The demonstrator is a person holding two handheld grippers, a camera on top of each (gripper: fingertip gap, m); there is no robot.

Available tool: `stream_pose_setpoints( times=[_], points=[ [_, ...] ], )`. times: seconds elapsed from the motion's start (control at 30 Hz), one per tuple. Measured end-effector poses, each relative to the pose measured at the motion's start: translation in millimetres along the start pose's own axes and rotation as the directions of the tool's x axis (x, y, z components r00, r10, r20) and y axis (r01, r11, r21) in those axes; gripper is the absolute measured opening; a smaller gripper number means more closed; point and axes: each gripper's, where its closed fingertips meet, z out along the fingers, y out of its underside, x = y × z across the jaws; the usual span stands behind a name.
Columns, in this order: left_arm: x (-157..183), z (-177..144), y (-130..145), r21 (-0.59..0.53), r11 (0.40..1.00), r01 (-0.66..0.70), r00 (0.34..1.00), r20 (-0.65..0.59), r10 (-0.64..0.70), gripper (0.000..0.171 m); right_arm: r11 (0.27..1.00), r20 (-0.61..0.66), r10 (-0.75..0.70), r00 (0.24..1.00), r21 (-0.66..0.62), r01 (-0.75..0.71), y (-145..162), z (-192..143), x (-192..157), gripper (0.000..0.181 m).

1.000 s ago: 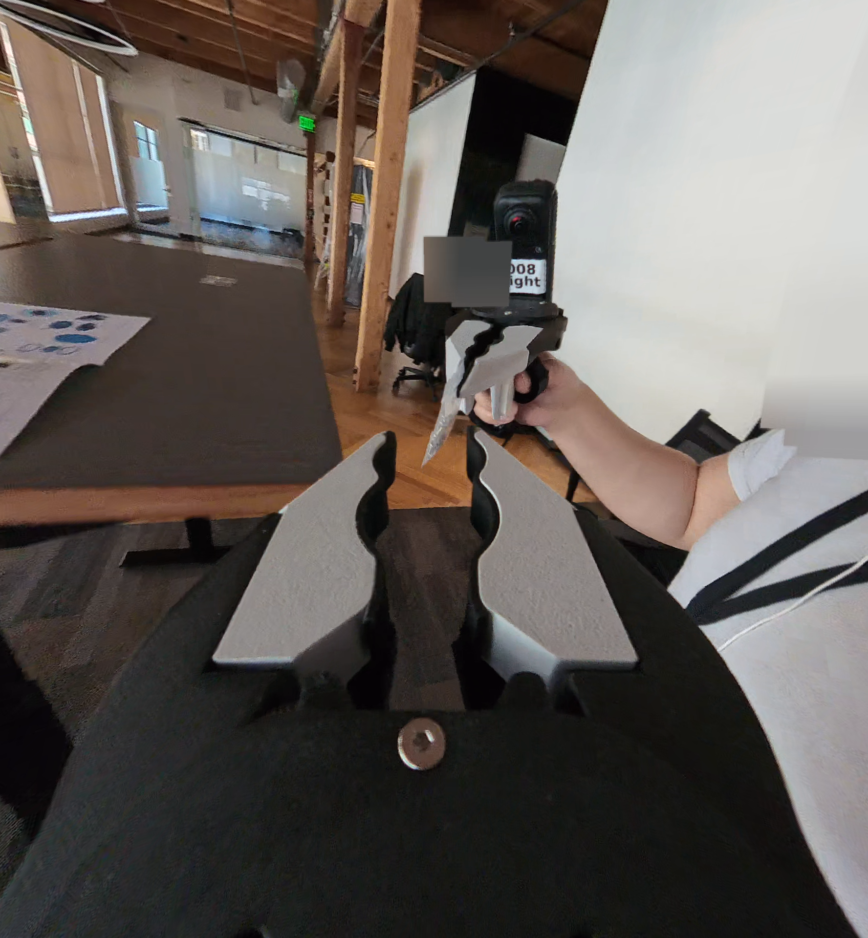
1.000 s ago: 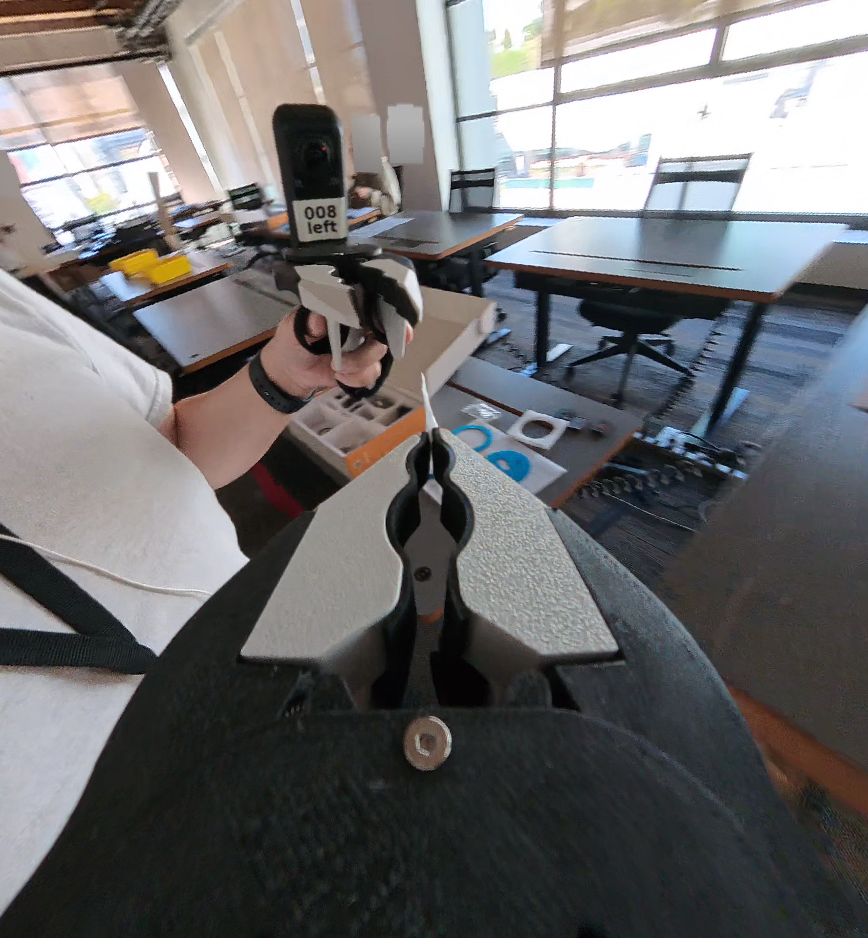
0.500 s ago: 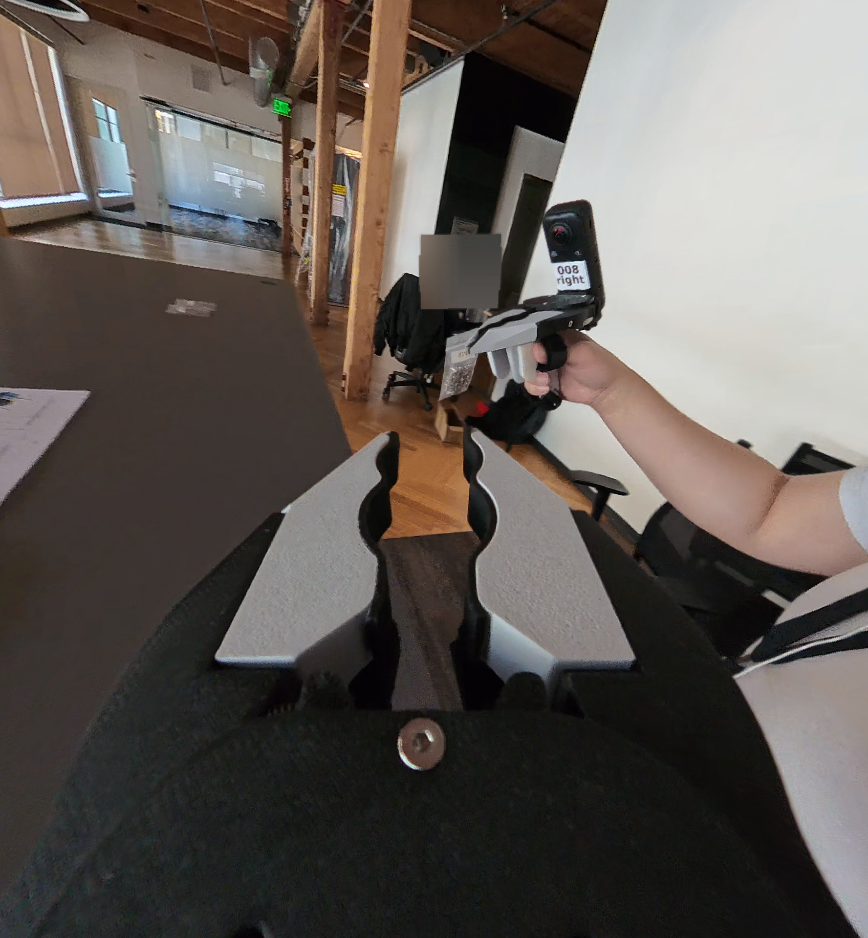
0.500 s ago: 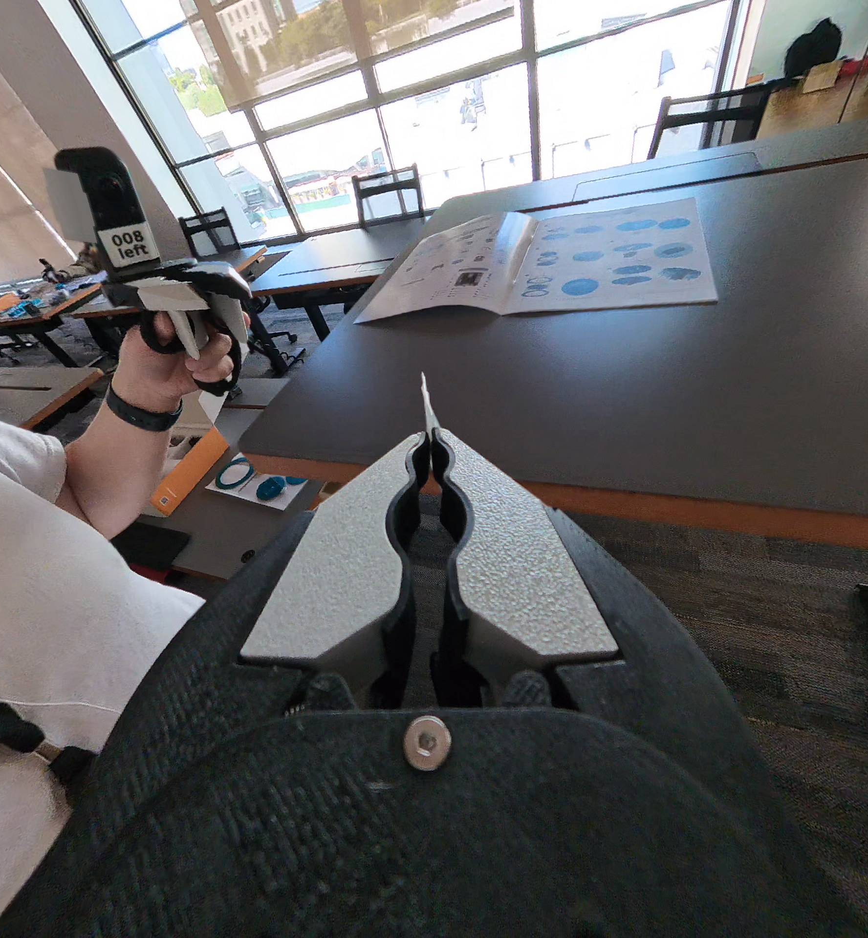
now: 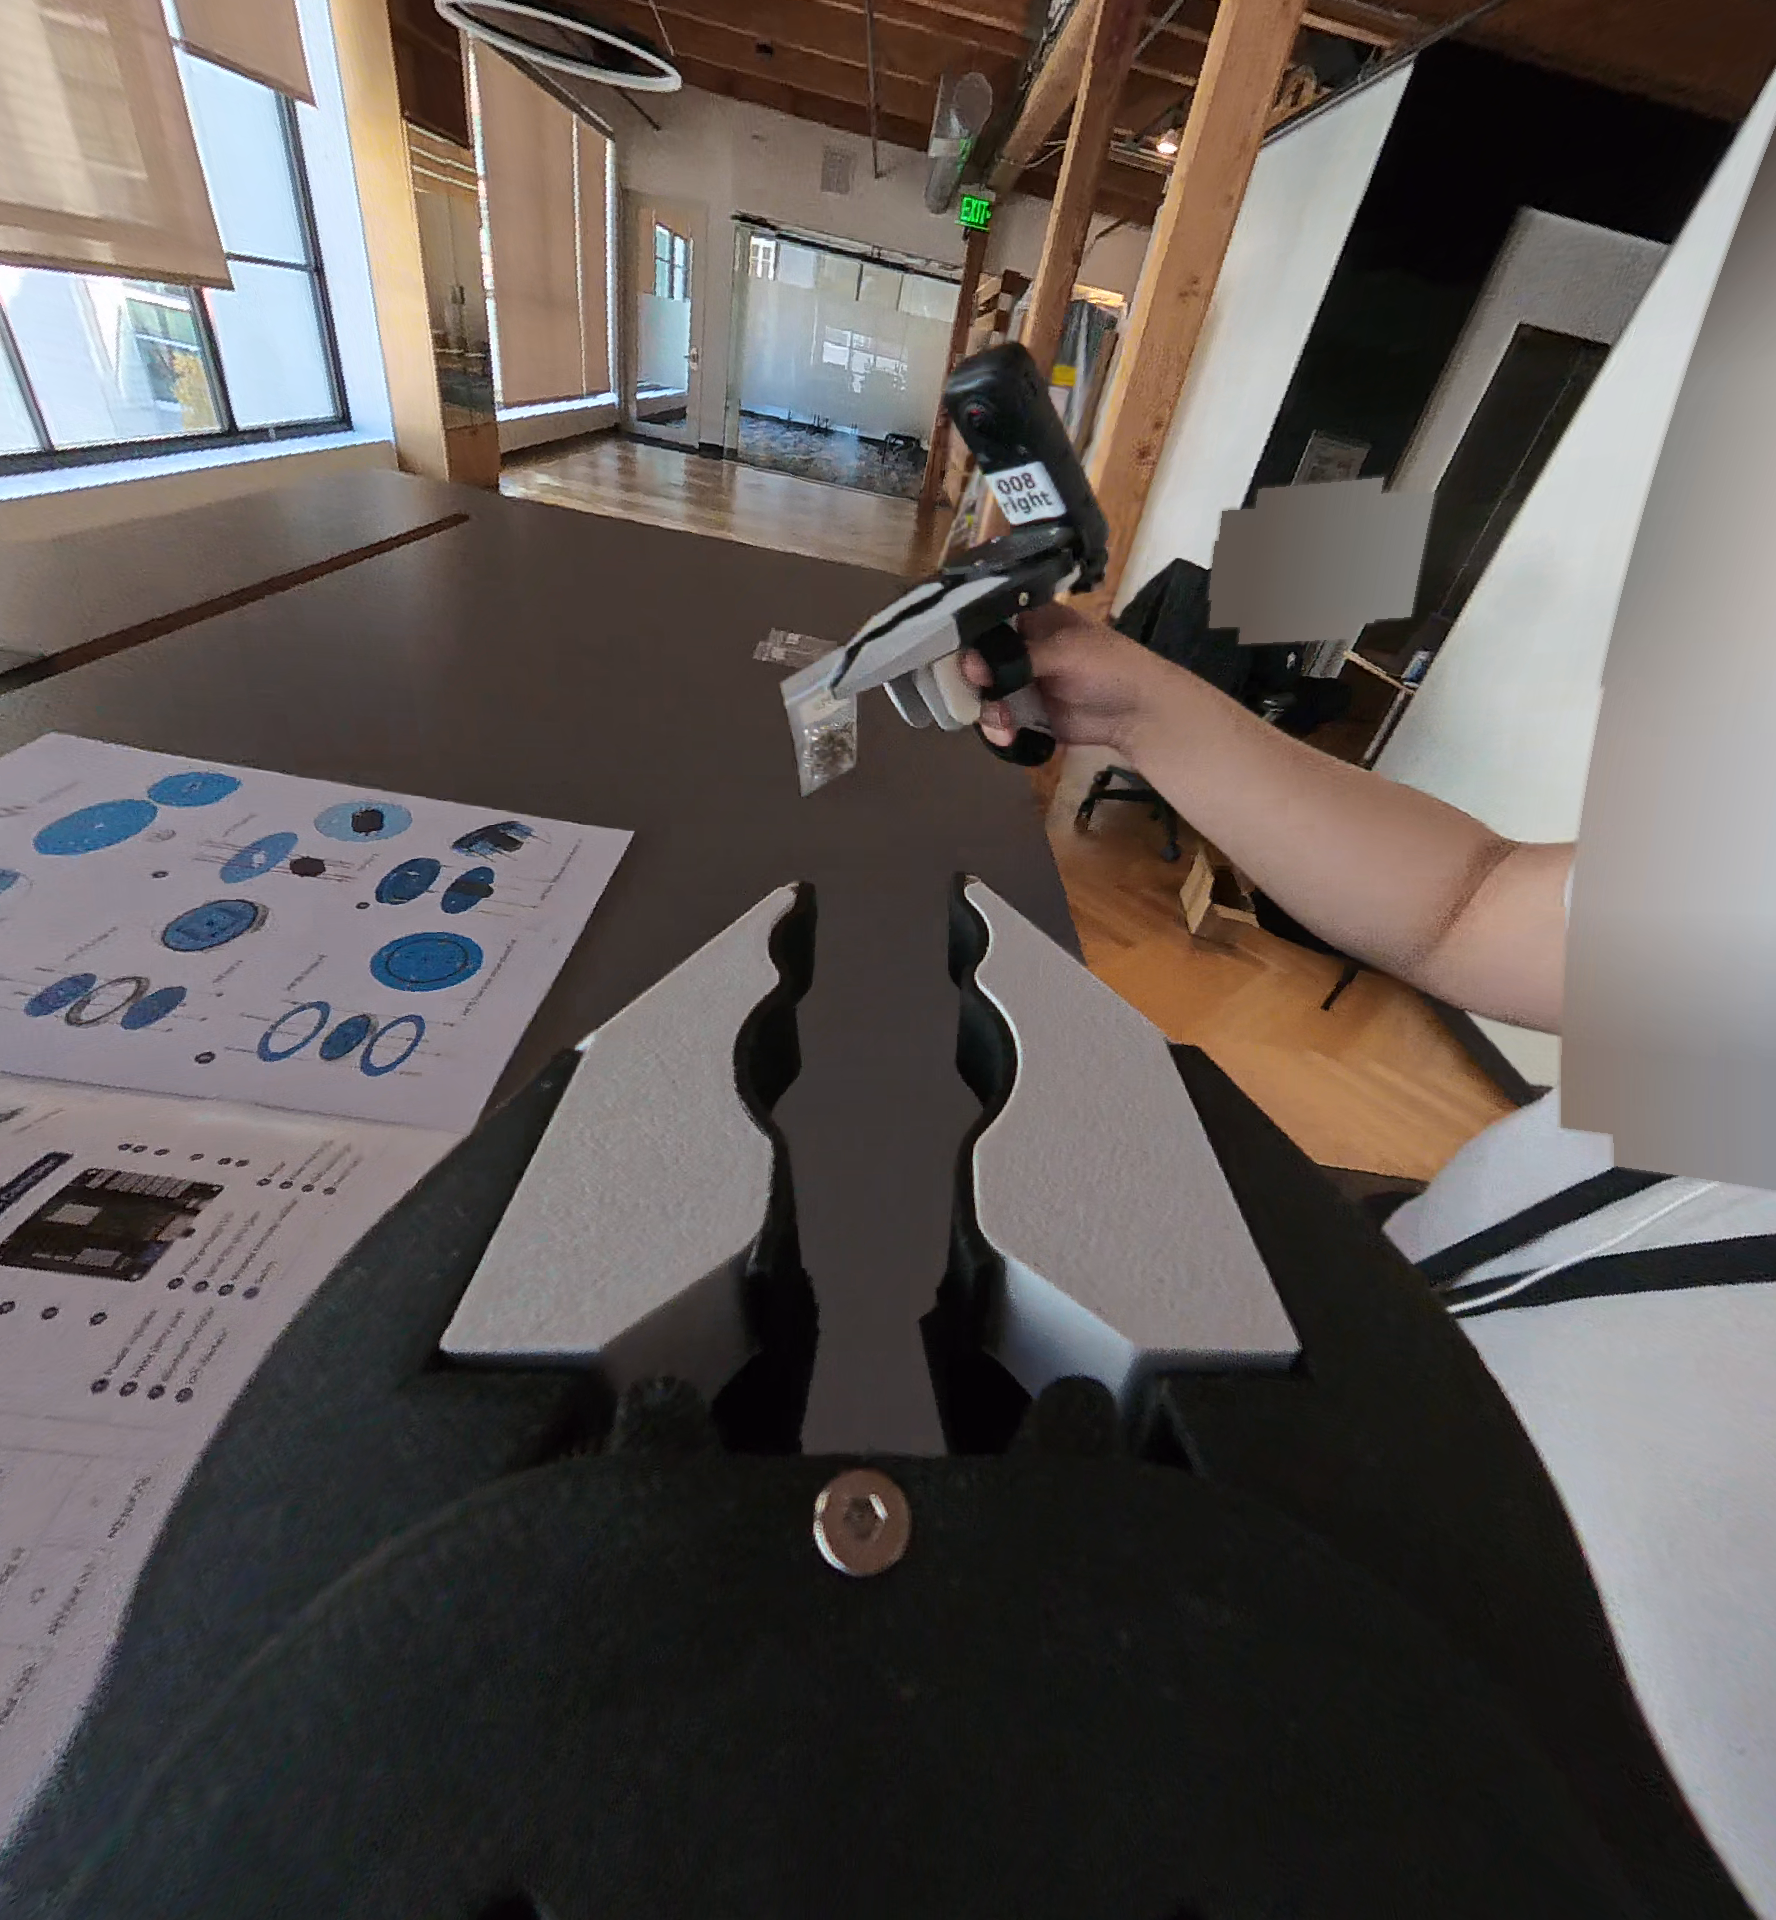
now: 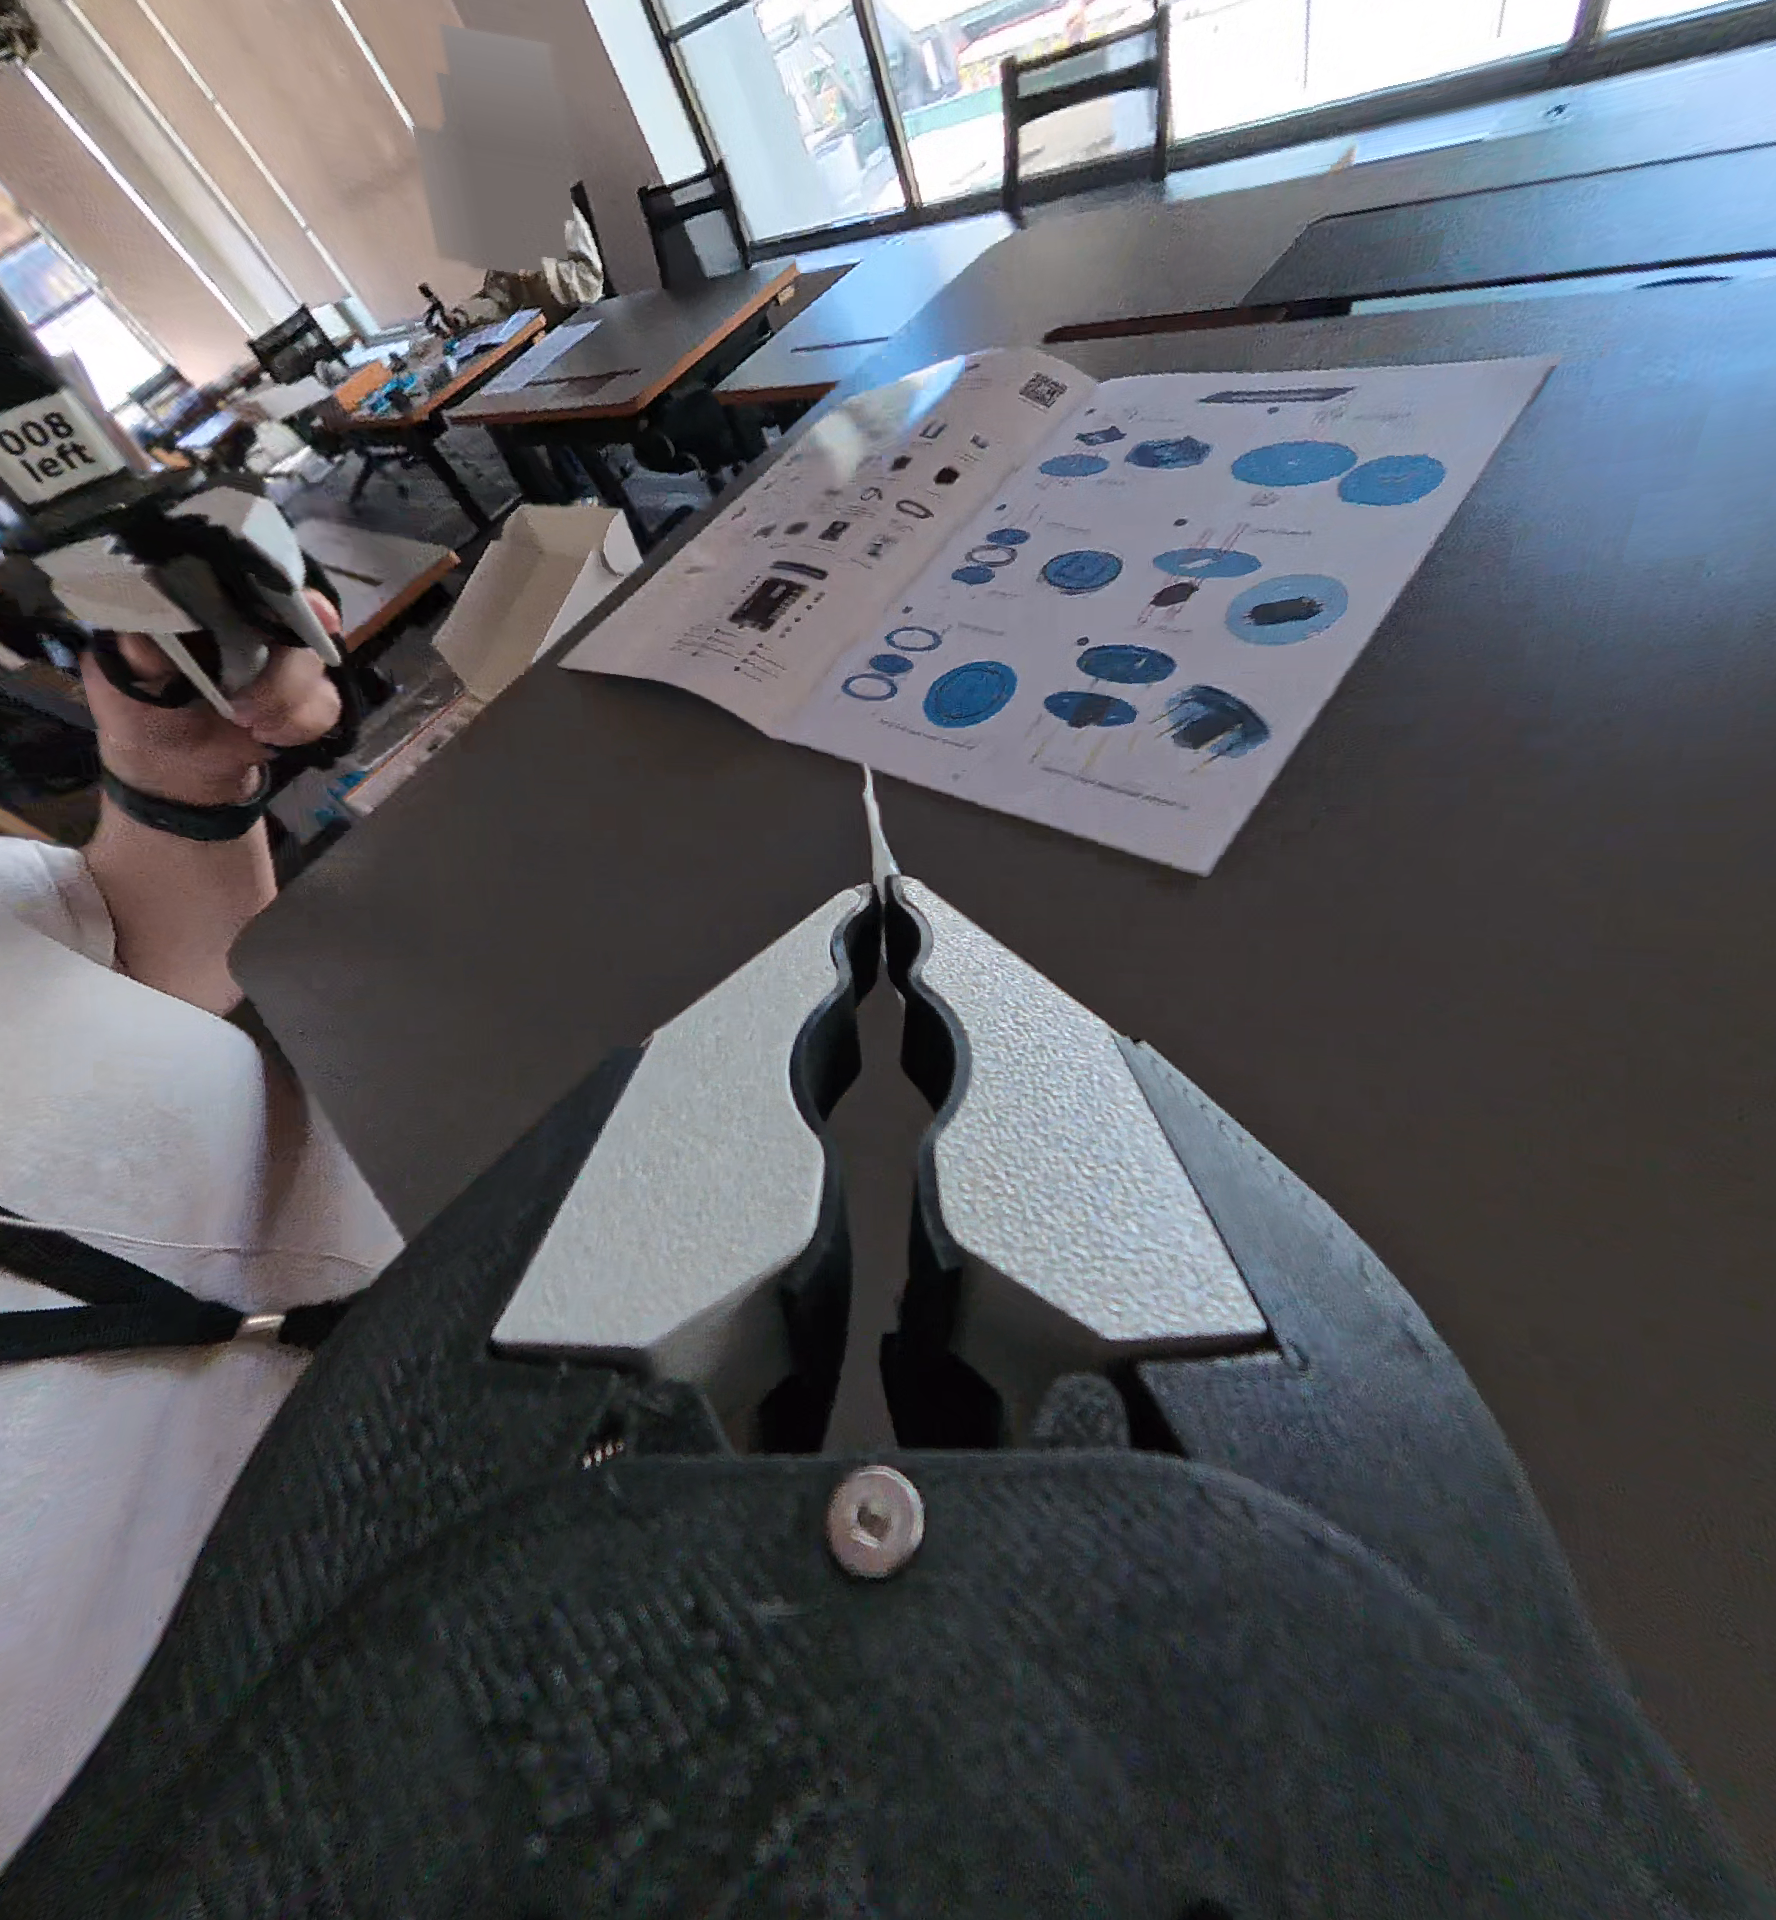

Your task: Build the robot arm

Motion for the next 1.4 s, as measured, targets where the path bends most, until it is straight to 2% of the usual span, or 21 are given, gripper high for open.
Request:
stream_pose_setpoints(
  times=[0.2,0.37,0.47,0.6,0.7,0.8,0.93,1.1,1.23,1.4],
  points=[
    [-19.6,54.9,-4.8,-0.019,1.0,-0.024,0.983,0.182,0.027,0.026,0.992,0.228,0.025,0.973,-0.126,0.004,-23.5,29.0,88.5,0.0],
    [-38.5,113.6,-14.3,0.009,1.0,-0.011,0.95,0.313,0.008,0.028,0.982,0.435,0.14,0.889,-0.179,-0.067,-37.1,50.1,141.7,0.0],
    [-64.8,141.9,-25.1,0.047,0.998,-0.031,0.913,0.407,0.009,0.028,0.968,0.489,0.223,0.843,-0.213,-0.132,-43.4,62.6,164.6,0.0],
    [-108.1,166.8,-40.4,0.116,0.992,-0.051,0.875,0.484,-0.012,0.028,0.958,0.51,0.248,0.824,-0.258,-0.129,-48.2,77.4,186.1,0.0],
    [-137.9,174.0,-31.9,0.052,0.995,-0.085,0.838,0.544,0.044,0.028,0.956,0.52,0.253,0.816,-0.262,-0.129,-54.1,86.6,194.1,0.0],
    [-150.3,172.2,-18.1,0.016,0.993,-0.118,0.814,0.575,0.087,0.028,0.958,0.512,0.254,0.821,-0.25,-0.141,-60.0,95.4,201.5,0.0],
    [-153.8,165.4,-2.9,-0.009,0.992,-0.127,0.799,0.592,0.107,0.027,0.944,0.526,0.305,0.794,-0.274,-0.181,-63.4,103.0,204.6,0.0],
    [-155.1,165.2,7.7,-0.01,0.996,-0.093,0.817,0.57,0.082,0.028,0.936,0.518,0.326,0.791,-0.294,-0.194,-63.9,109.4,207.3,0.0],
    [-153.6,160.4,3.3,-0.044,0.991,-0.13,0.795,0.592,0.131,0.028,0.939,0.508,0.317,0.801,-0.287,-0.189,-63.2,109.6,208.5,0.0],
    [-154.8,155.6,-0.1,-0.018,0.991,-0.13,0.781,0.614,0.114,0.026,0.942,0.507,0.308,0.805,-0.28,-0.184,-64.1,110.7,208.7,0.0]
  ],
)
